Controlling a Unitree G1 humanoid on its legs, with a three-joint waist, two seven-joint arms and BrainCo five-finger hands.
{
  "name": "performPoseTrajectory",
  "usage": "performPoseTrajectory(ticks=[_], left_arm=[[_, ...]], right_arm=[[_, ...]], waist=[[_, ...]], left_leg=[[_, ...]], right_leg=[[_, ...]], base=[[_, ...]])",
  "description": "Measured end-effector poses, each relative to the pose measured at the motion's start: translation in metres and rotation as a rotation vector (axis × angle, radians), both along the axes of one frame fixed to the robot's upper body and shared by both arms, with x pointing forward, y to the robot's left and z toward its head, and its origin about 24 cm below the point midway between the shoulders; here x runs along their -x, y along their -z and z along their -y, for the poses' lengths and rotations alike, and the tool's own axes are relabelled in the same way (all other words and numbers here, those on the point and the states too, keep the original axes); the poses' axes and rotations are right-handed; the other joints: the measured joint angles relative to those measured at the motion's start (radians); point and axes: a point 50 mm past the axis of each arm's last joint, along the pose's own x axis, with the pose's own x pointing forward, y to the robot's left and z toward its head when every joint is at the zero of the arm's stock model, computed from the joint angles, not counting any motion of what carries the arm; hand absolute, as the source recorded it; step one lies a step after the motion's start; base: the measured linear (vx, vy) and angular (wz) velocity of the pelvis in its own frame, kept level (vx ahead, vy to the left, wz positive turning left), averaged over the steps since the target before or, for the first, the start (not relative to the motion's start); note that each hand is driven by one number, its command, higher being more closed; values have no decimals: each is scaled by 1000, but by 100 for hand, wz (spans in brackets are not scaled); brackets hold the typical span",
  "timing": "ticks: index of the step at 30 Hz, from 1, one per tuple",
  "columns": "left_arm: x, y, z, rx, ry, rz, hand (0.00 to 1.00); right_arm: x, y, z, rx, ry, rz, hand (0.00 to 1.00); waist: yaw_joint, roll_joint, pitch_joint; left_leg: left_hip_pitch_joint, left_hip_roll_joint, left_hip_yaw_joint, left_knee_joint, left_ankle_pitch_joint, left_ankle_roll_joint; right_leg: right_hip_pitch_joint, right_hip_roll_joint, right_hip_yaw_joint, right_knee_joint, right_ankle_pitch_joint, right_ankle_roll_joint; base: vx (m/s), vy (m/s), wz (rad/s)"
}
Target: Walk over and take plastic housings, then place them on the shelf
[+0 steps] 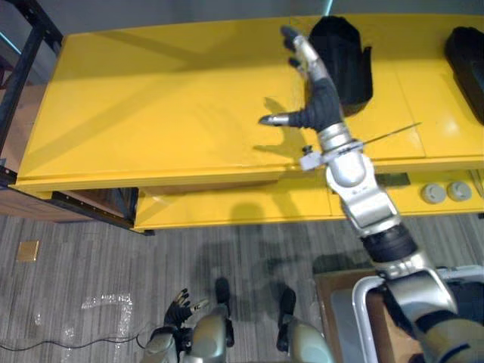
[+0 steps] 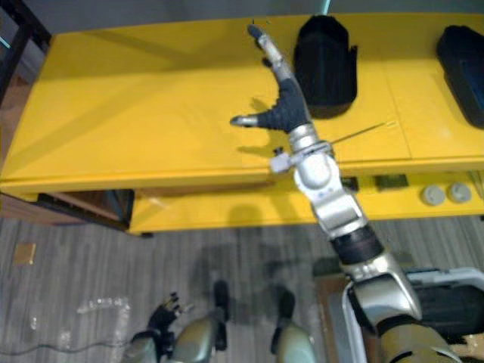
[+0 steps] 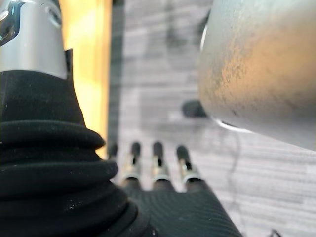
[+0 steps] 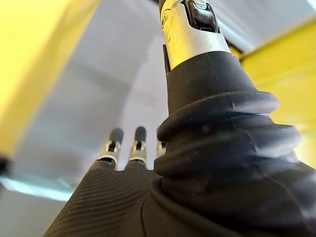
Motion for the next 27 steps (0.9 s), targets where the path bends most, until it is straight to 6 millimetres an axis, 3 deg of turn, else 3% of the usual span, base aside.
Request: performPoseTrajectory(ticks=[5, 8, 16, 20, 27], left_arm=[[-5, -1, 7, 8, 7, -9, 0], [-9, -2, 14, 12, 23, -5, 0], [-20, -10, 20, 22, 19, 39, 0], [-20, -10, 25, 33, 37, 41, 0], [-22, -10, 30, 57, 41, 46, 0]], right_arm=[[-17, 33, -15, -66, -14, -237, 0], [-21, 39, -15, -70, 5, -265, 0], [-38, 21, -8, -119, 131, -232, 0], [-43, 14, 5, -170, 216, -185, 0], [-44, 5, 9, -183, 272, -100, 0]], waist=[[0, 11, 6], [-1, 34, 26], [2, 66, 94], [0, 88, 106], [-2, 117, 119]], left_leg=[[-2, -3, -6, 0, 0, 0], [-3, -9, -20, 0, 1, 2], [-39, -12, -26, 0, 21, 2], [-35, -20, -32, 0, 21, 3], [-38, -26, -33, 0, 22, 2]], right_leg=[[-3, -4, -5, 12, -5, -3], [-6, -13, -19, 34, -18, 1], [-70, -23, -24, 104, -40, -3], [-81, -37, -28, 146, -65, -1], [-107, -50, -27, 197, -93, -1]], base=[[5, 6, 2], [3, 16, 13], [-4, 7, 4], [18, 7, 5], [4, -1, 0]])
